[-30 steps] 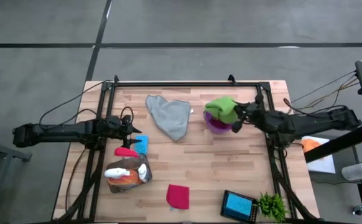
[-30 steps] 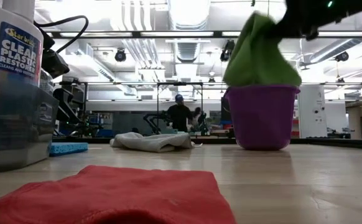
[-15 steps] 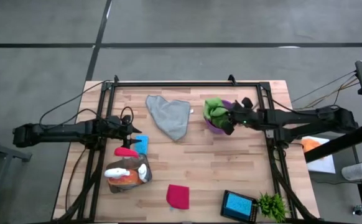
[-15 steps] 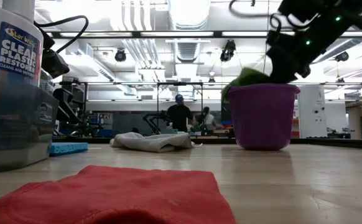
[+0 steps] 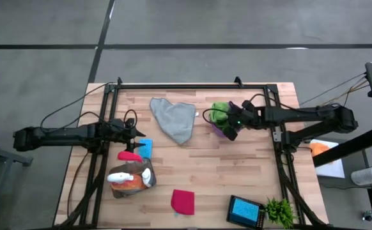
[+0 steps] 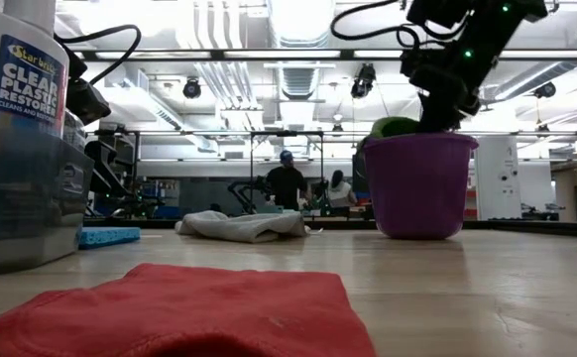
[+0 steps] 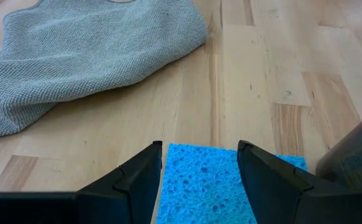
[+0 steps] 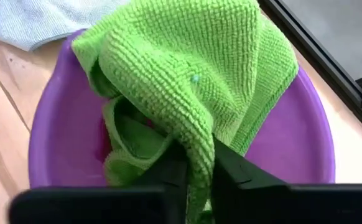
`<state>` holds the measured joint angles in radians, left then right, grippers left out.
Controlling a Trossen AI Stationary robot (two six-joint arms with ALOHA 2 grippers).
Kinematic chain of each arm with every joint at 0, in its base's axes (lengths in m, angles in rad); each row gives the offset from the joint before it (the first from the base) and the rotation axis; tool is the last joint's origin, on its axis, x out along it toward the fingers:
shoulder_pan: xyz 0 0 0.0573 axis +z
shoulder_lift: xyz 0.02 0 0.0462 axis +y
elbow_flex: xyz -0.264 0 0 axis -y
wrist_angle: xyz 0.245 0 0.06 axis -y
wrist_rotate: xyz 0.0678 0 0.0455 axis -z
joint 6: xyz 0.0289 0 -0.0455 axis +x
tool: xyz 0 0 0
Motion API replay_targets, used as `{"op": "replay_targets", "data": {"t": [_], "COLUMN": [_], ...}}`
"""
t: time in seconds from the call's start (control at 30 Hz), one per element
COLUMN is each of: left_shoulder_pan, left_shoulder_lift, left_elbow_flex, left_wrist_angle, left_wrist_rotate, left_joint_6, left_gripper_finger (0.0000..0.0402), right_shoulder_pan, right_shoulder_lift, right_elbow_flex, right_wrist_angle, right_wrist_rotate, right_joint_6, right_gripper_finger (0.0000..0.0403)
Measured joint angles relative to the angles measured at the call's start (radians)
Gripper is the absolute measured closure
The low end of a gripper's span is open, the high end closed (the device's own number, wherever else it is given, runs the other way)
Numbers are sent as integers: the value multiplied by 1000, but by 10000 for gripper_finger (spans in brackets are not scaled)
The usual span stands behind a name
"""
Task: Pick & Place Kitchen Items
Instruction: Put the green microfiber towel into the purple bucket, then put the gray microfiber towel into the purple bucket
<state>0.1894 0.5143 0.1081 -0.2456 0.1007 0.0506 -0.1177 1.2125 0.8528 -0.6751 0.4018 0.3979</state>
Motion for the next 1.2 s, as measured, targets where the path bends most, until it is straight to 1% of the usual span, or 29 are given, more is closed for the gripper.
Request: {"op": "replay_targets", "data": {"t": [0.1, 0.37, 0.43, 0.5, 0.6, 0.7, 0.83, 0.9, 1.0, 1.07, 1.13, 1.2], "left_shoulder_pan": [0, 0, 0, 0, 0, 0, 1, 1, 1, 1, 1, 1], "left_shoulder_lift": [0, 0, 0, 0, 0, 0, 0, 0, 0, 0, 0, 0], "left_elbow_flex": [0, 0, 0, 0, 0, 0, 0, 0, 0, 0, 0, 0], "left_wrist_angle": [0, 0, 0, 0, 0, -1, -1, -1, -2, -1, -3, -3], "left_wrist_rotate": [0, 0, 0, 0, 0, 0, 0, 0, 0, 0, 0, 0], "left_joint_6": [0, 0, 0, 0, 0, 0, 0, 0, 0, 0, 0, 0], "left_gripper_finger": [188, 188, 188, 188, 188, 188, 188, 188, 188, 188, 188, 188], "right_shoulder_pan": [0, 0, 3, 6, 10, 24, 69, 96, 130, 147, 149, 140], "right_shoulder_lift": [25, 53, 47, 36, 11, -8, -14, 10, 85, 158, 237, 327], "right_elbow_flex": [40, 138, 161, 183, 214, 232, 219, 204, 184, 183, 188, 215], "right_wrist_angle": [-42, -198, -227, -244, -248, -222, -57, 69, 255, 361, 422, 432], "right_wrist_rotate": [0, 0, 0, 0, 0, 1, -2, -33, -119, -157, -187, -197], "right_joint_6": [-1, -2, -2, -1, -5, -32, -100, -140, -216, -251, -277, -297], "right_gripper_finger": [313, 128, 94, 70, 51, 48, 48, 48, 48, 48, 48, 48]}}
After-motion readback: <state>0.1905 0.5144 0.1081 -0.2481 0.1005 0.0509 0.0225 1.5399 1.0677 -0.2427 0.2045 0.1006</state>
